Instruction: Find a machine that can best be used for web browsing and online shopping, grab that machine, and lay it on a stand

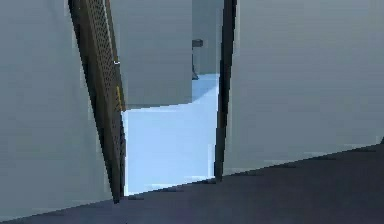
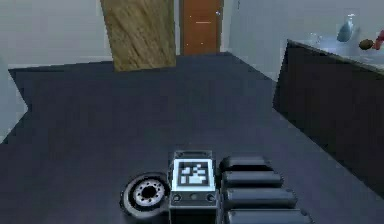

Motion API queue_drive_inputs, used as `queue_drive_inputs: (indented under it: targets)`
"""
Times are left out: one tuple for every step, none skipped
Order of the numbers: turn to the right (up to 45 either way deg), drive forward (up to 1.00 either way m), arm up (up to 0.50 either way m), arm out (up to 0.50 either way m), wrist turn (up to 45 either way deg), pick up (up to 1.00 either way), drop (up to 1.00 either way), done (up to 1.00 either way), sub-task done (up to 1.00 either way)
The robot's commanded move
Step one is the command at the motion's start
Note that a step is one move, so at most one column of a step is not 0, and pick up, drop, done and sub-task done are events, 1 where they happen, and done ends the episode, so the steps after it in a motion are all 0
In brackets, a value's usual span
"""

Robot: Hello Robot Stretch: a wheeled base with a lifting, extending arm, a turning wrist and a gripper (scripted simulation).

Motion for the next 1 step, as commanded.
queue_drive_inputs:
  targets:
    - [0.0, 1.00, 0.00, 0.00, 0.0, 0.00, 0.00, 0.00, 0.00]
